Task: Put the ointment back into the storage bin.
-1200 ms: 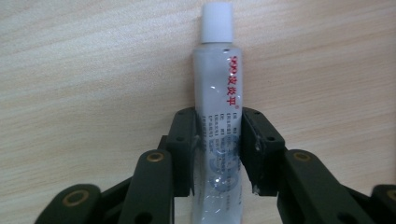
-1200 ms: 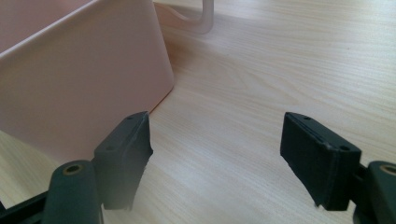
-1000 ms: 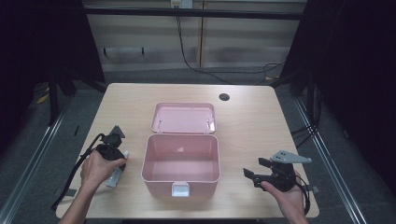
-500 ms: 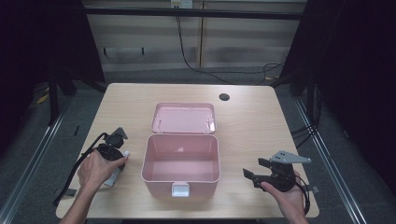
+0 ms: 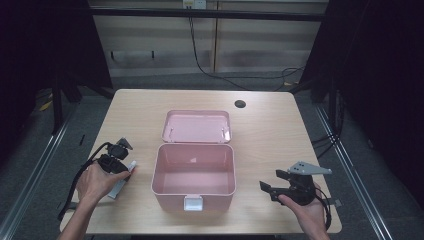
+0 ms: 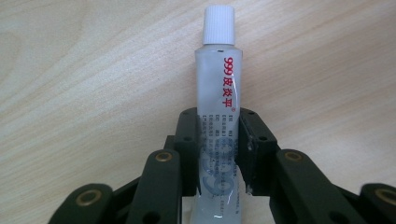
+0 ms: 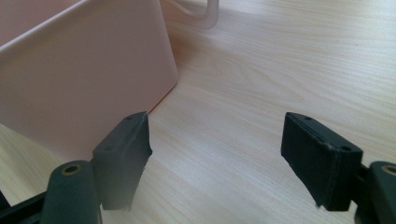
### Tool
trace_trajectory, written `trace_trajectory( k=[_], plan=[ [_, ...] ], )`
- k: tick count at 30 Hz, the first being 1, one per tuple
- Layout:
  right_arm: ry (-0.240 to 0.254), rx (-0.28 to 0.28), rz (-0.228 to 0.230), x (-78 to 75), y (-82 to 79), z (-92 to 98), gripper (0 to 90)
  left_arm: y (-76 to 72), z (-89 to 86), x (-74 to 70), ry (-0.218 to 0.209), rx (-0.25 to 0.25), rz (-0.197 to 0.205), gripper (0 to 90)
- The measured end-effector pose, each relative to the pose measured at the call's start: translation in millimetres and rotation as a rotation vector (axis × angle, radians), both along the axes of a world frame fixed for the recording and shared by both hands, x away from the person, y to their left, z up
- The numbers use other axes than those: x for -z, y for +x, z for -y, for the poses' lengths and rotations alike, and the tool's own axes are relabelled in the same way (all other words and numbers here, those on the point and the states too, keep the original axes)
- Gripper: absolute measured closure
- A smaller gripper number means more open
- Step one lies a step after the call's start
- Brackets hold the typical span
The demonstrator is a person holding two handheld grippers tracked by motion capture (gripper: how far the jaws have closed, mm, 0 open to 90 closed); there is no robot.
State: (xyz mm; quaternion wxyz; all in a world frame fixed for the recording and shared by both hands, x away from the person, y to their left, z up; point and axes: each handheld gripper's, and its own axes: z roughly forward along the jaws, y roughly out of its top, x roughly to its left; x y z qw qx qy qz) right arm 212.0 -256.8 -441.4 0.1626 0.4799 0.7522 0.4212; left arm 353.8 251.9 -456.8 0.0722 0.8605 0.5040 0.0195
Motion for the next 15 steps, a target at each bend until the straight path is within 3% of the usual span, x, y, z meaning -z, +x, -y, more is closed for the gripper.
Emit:
trace_trajectory(
  k=[4, 15],
  plan=[
    [0.001, 0.0, -0.002, 0.1, 0.0, -0.1, 24.1, -1.8, -4.1, -6.3, -0.025, 0.017, 0.009, 71.7],
    [0.0, -0.007, -0.002, 0.3, 0.2, -0.6, 23.8, -7.3, -6.6, -20.1, -0.024, 0.111, -0.001, 71.6]
  ],
)
